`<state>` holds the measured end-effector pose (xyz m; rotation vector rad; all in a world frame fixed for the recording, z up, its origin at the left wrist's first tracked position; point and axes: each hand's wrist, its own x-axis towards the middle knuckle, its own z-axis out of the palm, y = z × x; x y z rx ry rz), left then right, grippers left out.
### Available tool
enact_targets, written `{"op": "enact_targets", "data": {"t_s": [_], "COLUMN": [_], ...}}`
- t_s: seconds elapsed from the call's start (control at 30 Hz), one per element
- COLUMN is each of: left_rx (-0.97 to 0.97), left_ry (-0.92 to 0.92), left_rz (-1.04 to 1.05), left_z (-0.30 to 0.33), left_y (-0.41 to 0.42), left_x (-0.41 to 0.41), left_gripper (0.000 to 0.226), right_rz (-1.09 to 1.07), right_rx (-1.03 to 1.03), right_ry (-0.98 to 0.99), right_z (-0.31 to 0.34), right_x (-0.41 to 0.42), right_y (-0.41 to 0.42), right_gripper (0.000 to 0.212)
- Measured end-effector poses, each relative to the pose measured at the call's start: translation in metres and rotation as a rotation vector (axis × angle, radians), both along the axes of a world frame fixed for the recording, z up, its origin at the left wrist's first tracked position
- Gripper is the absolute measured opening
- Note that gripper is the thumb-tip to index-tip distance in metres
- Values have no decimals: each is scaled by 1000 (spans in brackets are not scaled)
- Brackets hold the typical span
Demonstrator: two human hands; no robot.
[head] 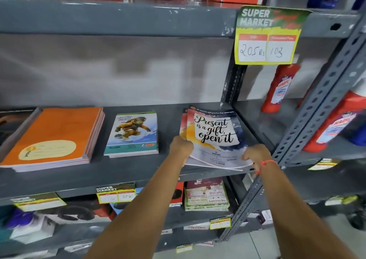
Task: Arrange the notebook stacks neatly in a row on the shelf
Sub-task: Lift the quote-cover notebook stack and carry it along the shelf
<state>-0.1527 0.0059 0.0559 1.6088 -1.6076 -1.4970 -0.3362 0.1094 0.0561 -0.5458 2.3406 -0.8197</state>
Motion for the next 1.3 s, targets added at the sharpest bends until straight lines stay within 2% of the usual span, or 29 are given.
{"op": "enact_targets", "data": {"t_s": [0.1,0.27,0.4,0.47,0.6,0.73,0.8,0.83,0.9,1.07,1.1,1.13,1.17,1.2,1.27,1.3], "left_rx": [-56,-114,-180,-226,-246,-256,-250,-254,-248,-213,-150,-106,-193,-188,-103,-106], "left_ry": [56,147,182,206,178,160,186,117,-28,-17,-29,-192,-502,-573,-421,-517], "left_rz": [15,143,219,256,332,384,416,460,526,587,595,573,437,384,466,443], "left_z": [10,32,55,67,79,83,81,78,71,45,45,39,30,25,16,15], "left_y": [-5,-17,-34,-44,-66,-93,-107,-115,-128,-165,-171,-175,-179,-185,-193,-194], "left_x": [12,65,135,190,296,412,464,487,529,599,604,608,614,619,629,631], "left_gripper": [14,33,24,16,33,15,21,14,17,15,15,15,15,14,20,25], "right_rz": [-21,14,136,191,295,401,451,479,523,589,598,609,624,634,635,638], "right_rx": [-98,-254,-385,-438,-529,-528,-539,-527,-489,-400,-382,-360,-337,-314,-278,-263], "right_ry": [-89,-158,-193,-230,-234,-253,-269,-273,-303,-215,-199,-187,-173,-170,-159,-151], "right_z": [9,34,54,62,73,73,67,64,55,34,30,25,21,15,6,2], "right_x": [6,49,108,157,257,373,426,450,491,566,576,584,590,596,603,604], "right_y": [-1,-24,-53,-76,-119,-161,-182,-191,-207,-246,-253,-258,-261,-265,-267,-267], "right_gripper": [12,34,22,17,39,42,44,42,38,39,38,36,31,24,23,28]}}
